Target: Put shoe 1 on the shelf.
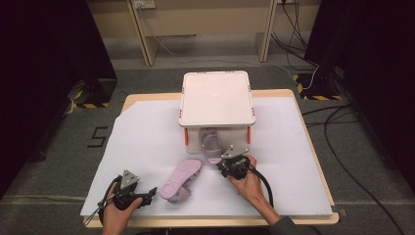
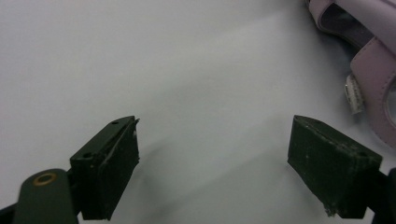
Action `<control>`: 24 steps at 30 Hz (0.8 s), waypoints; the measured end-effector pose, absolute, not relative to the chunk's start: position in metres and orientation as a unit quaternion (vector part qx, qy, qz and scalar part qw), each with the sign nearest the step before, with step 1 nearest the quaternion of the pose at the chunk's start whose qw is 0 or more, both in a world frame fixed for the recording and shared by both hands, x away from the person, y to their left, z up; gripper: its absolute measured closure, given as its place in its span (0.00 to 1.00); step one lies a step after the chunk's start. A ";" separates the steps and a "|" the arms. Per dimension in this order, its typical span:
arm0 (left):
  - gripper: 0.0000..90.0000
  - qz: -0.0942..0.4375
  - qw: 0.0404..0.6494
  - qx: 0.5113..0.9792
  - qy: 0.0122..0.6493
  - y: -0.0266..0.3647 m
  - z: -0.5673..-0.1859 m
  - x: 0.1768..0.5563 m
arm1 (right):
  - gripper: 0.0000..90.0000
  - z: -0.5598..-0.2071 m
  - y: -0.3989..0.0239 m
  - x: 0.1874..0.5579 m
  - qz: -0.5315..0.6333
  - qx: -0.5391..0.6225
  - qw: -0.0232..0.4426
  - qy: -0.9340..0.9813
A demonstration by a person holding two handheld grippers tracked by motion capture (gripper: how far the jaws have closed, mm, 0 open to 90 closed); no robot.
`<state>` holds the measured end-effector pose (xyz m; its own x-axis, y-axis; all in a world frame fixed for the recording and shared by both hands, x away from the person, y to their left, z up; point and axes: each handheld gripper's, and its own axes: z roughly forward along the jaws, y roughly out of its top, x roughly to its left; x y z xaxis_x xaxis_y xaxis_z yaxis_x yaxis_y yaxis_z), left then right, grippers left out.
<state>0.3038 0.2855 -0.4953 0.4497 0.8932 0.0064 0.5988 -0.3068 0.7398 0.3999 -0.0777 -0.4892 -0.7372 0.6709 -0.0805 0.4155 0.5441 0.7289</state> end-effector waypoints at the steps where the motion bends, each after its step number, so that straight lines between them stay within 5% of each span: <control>1: 0.18 0.214 0.342 0.780 0.478 0.286 -0.495 0.304 | 0.64 -0.489 -0.077 0.400 0.359 0.316 0.178 0.860; 14: 0.18 0.215 0.343 0.780 0.476 0.285 -0.495 0.303 | 0.57 -0.482 -0.073 0.395 0.365 0.310 0.182 0.859; 24: 0.18 0.215 0.342 0.780 0.478 0.285 -0.495 0.304 | 0.65 -0.475 -0.058 0.420 0.377 0.320 0.193 0.847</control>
<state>0.3037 0.2854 -0.4951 0.4499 0.8930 0.0084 0.5987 -0.3086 0.7391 0.4198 -0.0579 -0.4748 -0.7208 0.6877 -0.0862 0.3962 0.5109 0.7629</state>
